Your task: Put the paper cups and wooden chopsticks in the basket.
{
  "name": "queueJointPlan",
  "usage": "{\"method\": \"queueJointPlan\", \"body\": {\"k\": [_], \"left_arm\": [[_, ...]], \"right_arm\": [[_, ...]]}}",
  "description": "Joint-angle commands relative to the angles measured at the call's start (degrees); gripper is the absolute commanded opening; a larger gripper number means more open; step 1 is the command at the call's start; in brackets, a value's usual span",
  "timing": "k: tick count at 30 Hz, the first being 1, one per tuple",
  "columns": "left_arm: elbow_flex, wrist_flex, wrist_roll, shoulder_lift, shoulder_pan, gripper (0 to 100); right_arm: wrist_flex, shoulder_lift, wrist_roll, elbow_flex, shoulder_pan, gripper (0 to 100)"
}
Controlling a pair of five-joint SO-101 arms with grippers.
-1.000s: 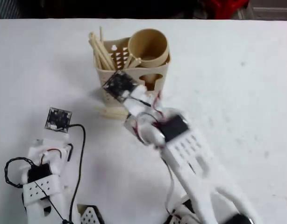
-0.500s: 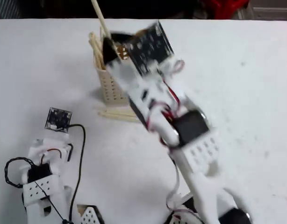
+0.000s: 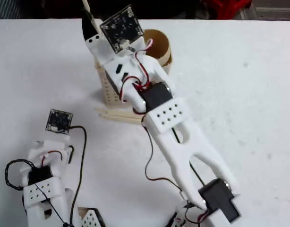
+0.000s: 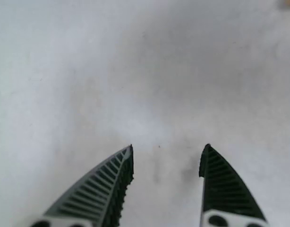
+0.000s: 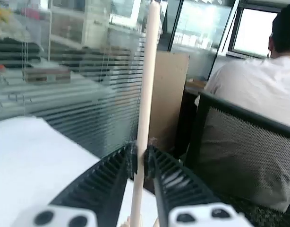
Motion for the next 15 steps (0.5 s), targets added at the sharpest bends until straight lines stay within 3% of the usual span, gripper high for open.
{"method": "queueJointPlan", "body": {"k": [1,5,11,15], "left_arm": [[-0.3,-0.7,-0.7,-0.8,0.9,24],[-0.3,-0.7,-0.7,-0.8,0.9,24],[-0.3,-0.7,-0.7,-0.8,0.9,24],[-0.3,-0.7,-0.7,-0.8,0.9,24]], "right_arm": [[-1.5,1.2,-0.5,-1.3,1.9,1.8],[-1.5,1.3,-1.0,2.6,3.3,2.6],[-1.0,-2.5,-0.9,9.1,3.6,15.8],[6.1,-10.4,-0.9,13.3,3.7,15.8]]}}
